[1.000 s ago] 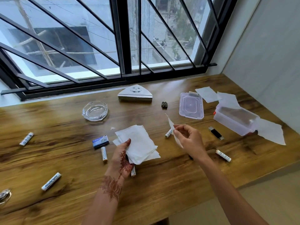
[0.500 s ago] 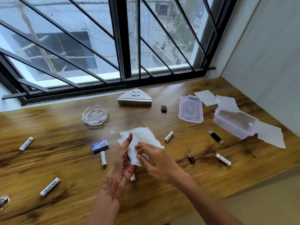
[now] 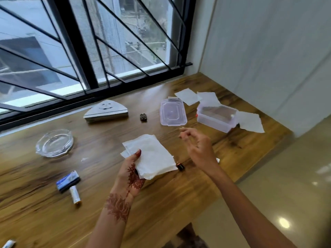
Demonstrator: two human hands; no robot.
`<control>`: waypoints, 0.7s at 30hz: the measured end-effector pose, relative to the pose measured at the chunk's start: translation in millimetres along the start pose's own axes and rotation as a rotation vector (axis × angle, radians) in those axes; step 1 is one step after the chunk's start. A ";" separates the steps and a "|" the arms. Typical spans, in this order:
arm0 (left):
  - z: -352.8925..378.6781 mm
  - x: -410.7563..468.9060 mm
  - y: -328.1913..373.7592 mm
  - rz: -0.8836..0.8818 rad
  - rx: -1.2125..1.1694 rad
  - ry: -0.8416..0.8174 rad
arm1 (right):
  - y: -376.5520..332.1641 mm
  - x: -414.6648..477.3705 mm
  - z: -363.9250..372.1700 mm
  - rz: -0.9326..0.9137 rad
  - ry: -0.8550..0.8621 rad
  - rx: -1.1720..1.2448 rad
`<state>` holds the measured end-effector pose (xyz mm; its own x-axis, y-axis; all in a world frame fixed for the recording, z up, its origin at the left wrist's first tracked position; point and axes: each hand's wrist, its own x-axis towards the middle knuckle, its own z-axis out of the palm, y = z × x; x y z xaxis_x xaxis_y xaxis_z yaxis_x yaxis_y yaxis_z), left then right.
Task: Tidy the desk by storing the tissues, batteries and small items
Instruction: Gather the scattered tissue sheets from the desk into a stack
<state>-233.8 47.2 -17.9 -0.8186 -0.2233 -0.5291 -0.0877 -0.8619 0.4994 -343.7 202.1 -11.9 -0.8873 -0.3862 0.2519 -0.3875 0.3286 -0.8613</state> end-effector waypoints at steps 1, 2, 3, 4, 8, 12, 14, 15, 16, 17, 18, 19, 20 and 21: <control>6.5 6.4 -2.7 0.008 0.017 0.007 | 8.6 6.1 -12.7 0.011 0.041 -0.018; 14.0 13.0 -5.8 0.013 0.028 0.008 | 18.3 12.1 -24.9 0.023 0.078 -0.036; 23.3 19.9 -9.7 0.015 0.033 0.007 | 28.2 17.8 -38.0 0.033 0.110 -0.053; 32.5 26.9 -13.8 0.017 0.033 0.006 | 39.4 23.2 -51.4 0.038 0.140 -0.072; 68.3 54.8 -33.4 0.016 0.053 -0.007 | 86.5 42.1 -109.4 0.052 0.227 -0.180; 102.3 81.1 -51.7 -0.008 0.050 -0.004 | 145.1 60.8 -164.9 0.112 0.230 -0.357; 117.5 95.4 -61.7 -0.003 0.057 -0.016 | 177.8 71.4 -189.6 0.169 0.162 -0.443; 122.5 101.3 -65.2 0.001 0.062 -0.028 | 191.1 75.4 -197.9 0.187 0.108 -0.486; 128.9 106.9 -69.2 -0.001 0.064 -0.038 | 202.8 79.1 -206.0 0.207 0.053 -0.524; 133.3 113.1 -73.3 -0.001 0.065 -0.041 | 211.6 81.2 -211.9 0.219 0.006 -0.551; 137.7 117.7 -76.7 -0.001 0.068 -0.039 | 218.0 82.6 -215.6 0.224 -0.027 -0.564; 140.7 122.1 -79.9 -0.002 0.071 -0.039 | 223.4 83.4 -218.2 0.218 -0.043 -0.571; 143.0 123.9 -82.1 -0.001 0.066 -0.043 | 225.9 84.2 -218.6 0.199 -0.046 -0.582; 144.4 127.5 -85.6 0.002 0.056 -0.037 | 228.3 85.6 -219.3 0.176 -0.045 -0.597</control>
<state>-412.6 158.2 -29.1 -0.8393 -0.2073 -0.5025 -0.1163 -0.8345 0.5385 -562.9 433.1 -90.3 -0.9441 -0.3147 0.0985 -0.3212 0.8104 -0.4900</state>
